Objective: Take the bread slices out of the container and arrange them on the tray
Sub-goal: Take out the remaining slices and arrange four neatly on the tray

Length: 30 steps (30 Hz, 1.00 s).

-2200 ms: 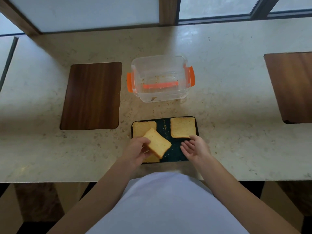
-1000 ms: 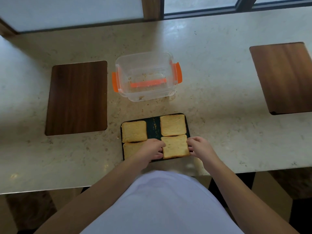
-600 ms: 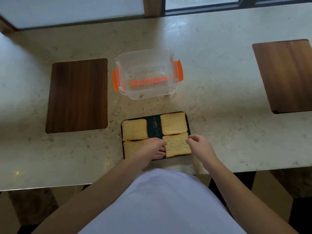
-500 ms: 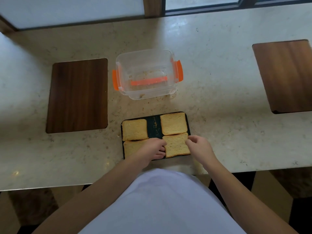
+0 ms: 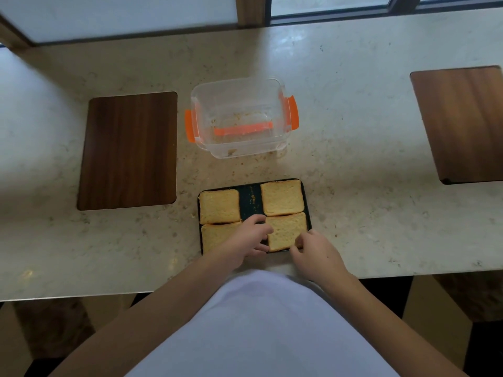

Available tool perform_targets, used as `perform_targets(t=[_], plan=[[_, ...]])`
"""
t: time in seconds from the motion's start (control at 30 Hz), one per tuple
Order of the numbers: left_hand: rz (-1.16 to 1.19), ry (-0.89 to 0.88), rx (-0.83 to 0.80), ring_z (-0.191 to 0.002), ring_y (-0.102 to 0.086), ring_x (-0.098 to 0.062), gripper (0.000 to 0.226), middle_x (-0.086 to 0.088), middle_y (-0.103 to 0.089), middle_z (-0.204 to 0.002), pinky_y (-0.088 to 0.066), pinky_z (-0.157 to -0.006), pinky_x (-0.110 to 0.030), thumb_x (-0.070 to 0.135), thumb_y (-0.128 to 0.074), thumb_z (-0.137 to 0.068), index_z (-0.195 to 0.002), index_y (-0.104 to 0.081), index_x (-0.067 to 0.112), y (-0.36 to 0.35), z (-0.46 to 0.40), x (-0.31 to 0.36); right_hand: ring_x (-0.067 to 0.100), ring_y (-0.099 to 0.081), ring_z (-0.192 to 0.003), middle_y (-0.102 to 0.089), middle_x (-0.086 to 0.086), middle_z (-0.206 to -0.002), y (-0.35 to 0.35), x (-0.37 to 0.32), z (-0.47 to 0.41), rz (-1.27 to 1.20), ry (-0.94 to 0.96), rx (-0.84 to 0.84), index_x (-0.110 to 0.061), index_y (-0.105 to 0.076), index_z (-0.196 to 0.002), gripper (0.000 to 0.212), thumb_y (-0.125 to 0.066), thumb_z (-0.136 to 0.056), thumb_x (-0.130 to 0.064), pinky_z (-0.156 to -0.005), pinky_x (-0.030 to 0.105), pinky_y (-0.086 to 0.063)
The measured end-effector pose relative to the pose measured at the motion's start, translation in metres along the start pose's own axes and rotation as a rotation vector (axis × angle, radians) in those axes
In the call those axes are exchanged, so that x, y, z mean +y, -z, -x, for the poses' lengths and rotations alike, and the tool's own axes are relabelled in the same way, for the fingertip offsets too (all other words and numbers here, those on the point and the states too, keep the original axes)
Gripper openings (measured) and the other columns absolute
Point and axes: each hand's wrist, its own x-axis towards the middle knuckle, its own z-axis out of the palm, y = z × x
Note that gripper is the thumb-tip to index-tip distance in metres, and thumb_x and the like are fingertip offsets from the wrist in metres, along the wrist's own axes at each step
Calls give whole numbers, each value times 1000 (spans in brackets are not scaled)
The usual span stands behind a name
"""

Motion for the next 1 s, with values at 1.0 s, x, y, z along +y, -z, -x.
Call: perform_targets(t=[1.0], plan=[[232,-54,352,-72,-60,-14,12,0,-62,-80,-48,-57,-28,21,-53,-89,-83,-63,19,117,7,-27,10,-55,-78,-59,-1,-93,-4,-135,-57,-528,-103,-361,-16,-42,-148,58,-56,-94,-33,-75,35,-55]])
